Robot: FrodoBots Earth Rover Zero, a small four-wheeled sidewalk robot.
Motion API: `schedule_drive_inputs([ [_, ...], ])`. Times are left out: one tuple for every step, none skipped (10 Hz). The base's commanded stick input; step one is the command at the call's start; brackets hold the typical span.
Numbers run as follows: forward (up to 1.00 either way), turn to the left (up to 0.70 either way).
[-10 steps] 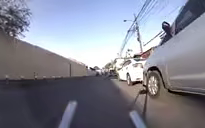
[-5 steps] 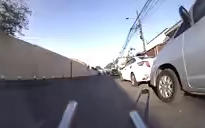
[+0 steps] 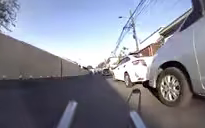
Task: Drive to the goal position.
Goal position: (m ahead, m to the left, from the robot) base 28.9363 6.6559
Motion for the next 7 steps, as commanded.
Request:
schedule_drive_inputs([
  [0.85, -0.34],
  [0.85, -0.34],
  [0.85, -0.20],
  [0.85, 0.00],
  [0.85, 0.00],
  [0.85, 0.00],
  [0.85, 0.00],
])
